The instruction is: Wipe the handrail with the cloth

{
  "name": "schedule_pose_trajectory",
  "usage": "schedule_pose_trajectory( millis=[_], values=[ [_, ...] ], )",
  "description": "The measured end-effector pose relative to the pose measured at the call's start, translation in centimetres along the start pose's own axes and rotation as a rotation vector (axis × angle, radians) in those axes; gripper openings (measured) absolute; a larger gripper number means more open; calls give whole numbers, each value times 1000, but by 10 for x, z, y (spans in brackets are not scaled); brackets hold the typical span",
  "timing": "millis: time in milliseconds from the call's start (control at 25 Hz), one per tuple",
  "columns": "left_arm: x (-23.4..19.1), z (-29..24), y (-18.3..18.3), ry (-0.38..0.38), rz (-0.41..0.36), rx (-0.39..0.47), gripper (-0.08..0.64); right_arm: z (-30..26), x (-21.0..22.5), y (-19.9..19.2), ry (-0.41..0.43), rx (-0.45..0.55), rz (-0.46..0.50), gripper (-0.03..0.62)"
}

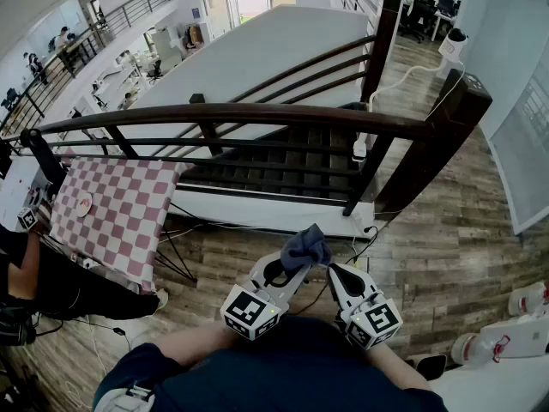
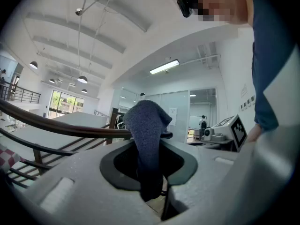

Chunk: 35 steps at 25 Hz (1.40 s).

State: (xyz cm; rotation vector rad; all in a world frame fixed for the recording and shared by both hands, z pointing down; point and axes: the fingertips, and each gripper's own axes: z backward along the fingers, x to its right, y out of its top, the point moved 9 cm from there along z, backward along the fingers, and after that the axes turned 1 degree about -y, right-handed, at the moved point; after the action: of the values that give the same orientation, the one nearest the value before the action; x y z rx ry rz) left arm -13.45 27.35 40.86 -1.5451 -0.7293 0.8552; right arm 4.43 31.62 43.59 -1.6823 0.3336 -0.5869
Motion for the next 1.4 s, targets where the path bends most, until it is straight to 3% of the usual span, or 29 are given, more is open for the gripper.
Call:
schedule_pose_trajectory(
  millis=[520,800,1040,1400],
  values=[
    [27,-24,1,41,-31,2,91,20,29,1,54,14,-1,11],
    [26,-34,-15,105,-2,-22,91,17,52,-13,83,-20,-38,11],
    [-42,-53,-6,174,9,6,91,-30,75,-1,70,-25,-8,11],
    [-199,-114,26,70,-39,34,91,-170,119,33,-66,-16,-16,11]
  ],
)
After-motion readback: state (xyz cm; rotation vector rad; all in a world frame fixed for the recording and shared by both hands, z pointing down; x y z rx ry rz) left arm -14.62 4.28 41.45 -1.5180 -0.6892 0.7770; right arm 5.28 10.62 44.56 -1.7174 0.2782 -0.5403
